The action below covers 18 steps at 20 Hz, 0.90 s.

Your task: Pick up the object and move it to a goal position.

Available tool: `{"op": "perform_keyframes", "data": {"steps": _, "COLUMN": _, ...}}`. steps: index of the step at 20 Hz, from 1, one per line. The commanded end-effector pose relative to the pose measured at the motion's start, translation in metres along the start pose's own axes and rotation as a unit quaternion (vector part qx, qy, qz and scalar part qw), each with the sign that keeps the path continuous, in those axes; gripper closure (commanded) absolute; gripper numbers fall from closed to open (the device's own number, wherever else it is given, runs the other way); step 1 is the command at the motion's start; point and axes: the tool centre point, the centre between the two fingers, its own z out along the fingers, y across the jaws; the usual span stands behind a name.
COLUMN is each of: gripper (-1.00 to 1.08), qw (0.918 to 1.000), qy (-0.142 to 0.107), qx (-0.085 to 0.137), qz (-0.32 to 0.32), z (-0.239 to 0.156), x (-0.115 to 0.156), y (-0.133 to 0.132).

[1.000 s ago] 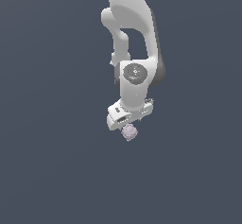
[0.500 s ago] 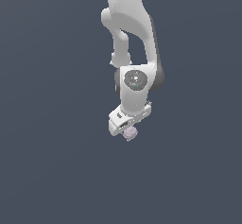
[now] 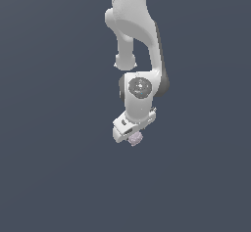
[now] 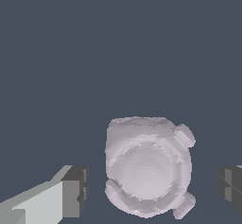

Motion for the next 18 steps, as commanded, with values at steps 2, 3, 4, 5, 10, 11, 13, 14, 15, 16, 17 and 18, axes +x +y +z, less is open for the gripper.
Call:
{"op": "perform_keyframes", "data": {"steps": 2, "gripper": -0.92, "qw": 1.0000, "qy": -0.001, "qx": 0.000, "qz": -0.001, "z": 0.020, "x": -0.001, "y": 0.000}}
{"op": "perform_keyframes", "data": {"steps": 3, "gripper": -0.92, "qw": 1.0000, "qy": -0.001, "qx": 0.000, "qz": -0.001, "z": 0.024, "x": -0.001, "y": -0.001}}
{"op": "perform_keyframes", "data": {"steps": 4, "gripper": -0.92, "qw": 1.0000, "qy": -0.001, "qx": 0.000, "qz": -0.001, "z": 0.027, "x": -0.001, "y": -0.001}}
{"op": "perform_keyframes", "data": {"steps": 5, "gripper": -0.92, "qw": 1.0000, "qy": 0.000, "qx": 0.000, "qz": -0.002, "z": 0.030, "x": -0.001, "y": -0.001}}
{"op": "perform_keyframes", "data": {"steps": 10, "gripper": 1.08, "qw": 1.0000, "qy": 0.000, "qx": 0.000, "qz": -0.002, "z": 0.033, "x": 0.000, "y": 0.000}}
{"op": "perform_keyframes", "data": {"steps": 11, "gripper": 1.08, "qw": 1.0000, "qy": 0.000, "qx": 0.000, "qz": -0.002, "z": 0.033, "x": 0.000, "y": 0.000}}
{"op": "perform_keyframes", "data": {"steps": 13, "gripper": 1.08, "qw": 1.0000, "qy": 0.000, "qx": 0.000, "qz": -0.002, "z": 0.033, "x": 0.000, "y": 0.000}}
{"op": "perform_keyframes", "data": {"steps": 14, "gripper": 1.08, "qw": 1.0000, "qy": 0.000, "qx": 0.000, "qz": -0.002, "z": 0.033, "x": 0.000, "y": 0.000}}
{"op": "perform_keyframes", "data": {"steps": 15, "gripper": 1.08, "qw": 1.0000, "qy": 0.000, "qx": 0.000, "qz": -0.002, "z": 0.033, "x": 0.000, "y": 0.000}}
{"op": "perform_keyframes", "data": {"steps": 16, "gripper": 1.08, "qw": 1.0000, "qy": 0.000, "qx": 0.000, "qz": -0.002, "z": 0.033, "x": 0.000, "y": 0.000}}
{"op": "perform_keyframes", "data": {"steps": 17, "gripper": 1.08, "qw": 1.0000, "qy": 0.000, "qx": 0.000, "qz": -0.002, "z": 0.033, "x": 0.000, "y": 0.000}}
{"op": "perform_keyframes", "data": {"steps": 18, "gripper": 1.08, "qw": 1.0000, "qy": 0.000, "qx": 0.000, "qz": -0.002, "z": 0.033, "x": 0.000, "y": 0.000}}
